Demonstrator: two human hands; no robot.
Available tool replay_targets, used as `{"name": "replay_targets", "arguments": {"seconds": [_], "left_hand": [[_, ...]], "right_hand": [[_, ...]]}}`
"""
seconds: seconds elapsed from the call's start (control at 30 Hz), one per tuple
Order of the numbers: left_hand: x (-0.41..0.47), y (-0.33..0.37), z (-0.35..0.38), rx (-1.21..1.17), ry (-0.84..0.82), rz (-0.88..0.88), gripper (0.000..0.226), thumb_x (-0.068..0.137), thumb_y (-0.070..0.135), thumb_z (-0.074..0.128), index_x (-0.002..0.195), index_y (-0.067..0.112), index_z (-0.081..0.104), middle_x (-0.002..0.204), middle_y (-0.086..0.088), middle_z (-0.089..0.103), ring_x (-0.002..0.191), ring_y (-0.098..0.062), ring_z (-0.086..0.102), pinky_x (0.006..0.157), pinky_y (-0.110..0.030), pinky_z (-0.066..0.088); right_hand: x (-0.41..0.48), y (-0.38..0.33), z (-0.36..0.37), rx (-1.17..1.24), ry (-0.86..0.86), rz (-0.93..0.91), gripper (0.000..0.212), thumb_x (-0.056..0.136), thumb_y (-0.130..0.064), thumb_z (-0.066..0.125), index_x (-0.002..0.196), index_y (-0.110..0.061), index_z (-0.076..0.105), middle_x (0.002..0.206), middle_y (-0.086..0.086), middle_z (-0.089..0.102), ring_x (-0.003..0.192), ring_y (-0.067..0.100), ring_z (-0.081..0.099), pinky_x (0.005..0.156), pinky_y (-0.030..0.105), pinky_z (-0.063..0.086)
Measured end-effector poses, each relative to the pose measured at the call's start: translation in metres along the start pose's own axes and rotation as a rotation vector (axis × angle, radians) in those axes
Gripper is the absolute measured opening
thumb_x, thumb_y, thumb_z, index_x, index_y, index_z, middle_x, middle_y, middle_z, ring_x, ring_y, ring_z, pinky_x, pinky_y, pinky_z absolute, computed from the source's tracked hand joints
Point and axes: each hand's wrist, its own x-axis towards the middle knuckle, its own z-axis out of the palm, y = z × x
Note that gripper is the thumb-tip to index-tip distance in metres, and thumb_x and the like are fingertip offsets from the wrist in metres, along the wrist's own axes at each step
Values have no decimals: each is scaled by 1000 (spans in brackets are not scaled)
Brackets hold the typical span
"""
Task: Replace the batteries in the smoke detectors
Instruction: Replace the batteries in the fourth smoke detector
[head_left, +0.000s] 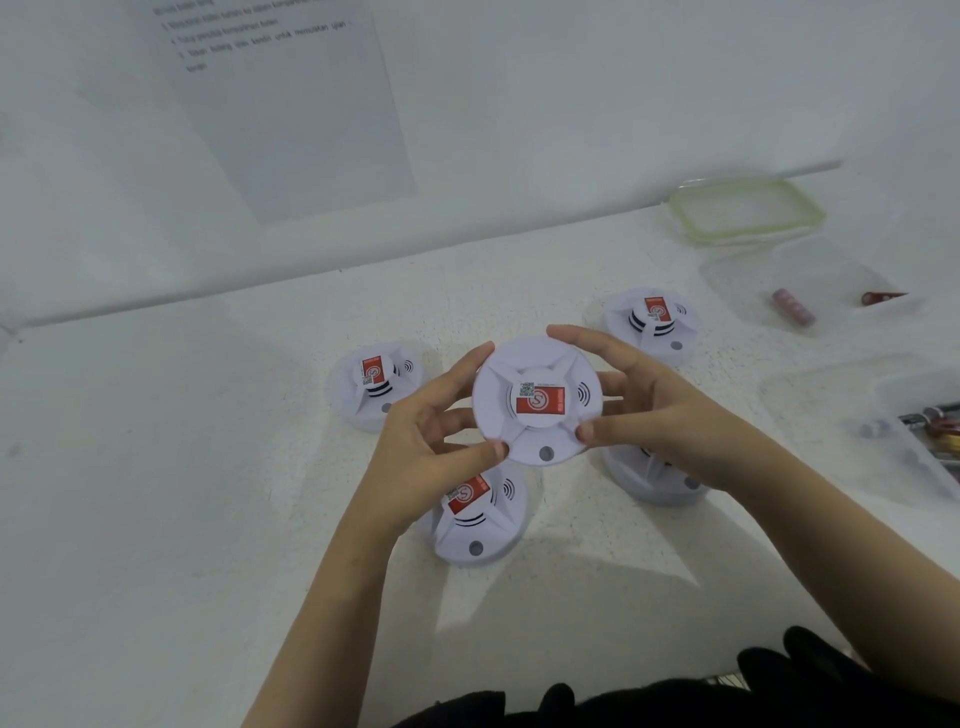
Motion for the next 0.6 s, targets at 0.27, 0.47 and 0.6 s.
{"name": "replay_targets", "arguments": {"seconds": [0.27,0.47,0.6], "left_hand": [[2,2,1,11,20,-4,75,71,1,70,140,21,47,132,1,61,108,-19,67,82,-42,59],[3,1,1,11,20,-14,75,71,1,71,140,20,47,132,1,61,108,-18,67,82,-40,59],[2,1,0,21,28,-16,75,71,3,72,139,22,48,132,3,62,110,-18,66,83,-41,59]], "right_hand": [[0,-6,-4,-44,-32,13,77,74,-2,67,138,-36,40,122,5,64,105,26,65,84,37,56],[1,-6,-6,-55,-48,16,78,79,8,66,139,-34,38,124,3,63,106,24,65,83,34,56],[1,-7,-5,-112,-73,28,87,77,9,69,141,-38,34,128,0,60,107,23,64,85,35,55]]}}
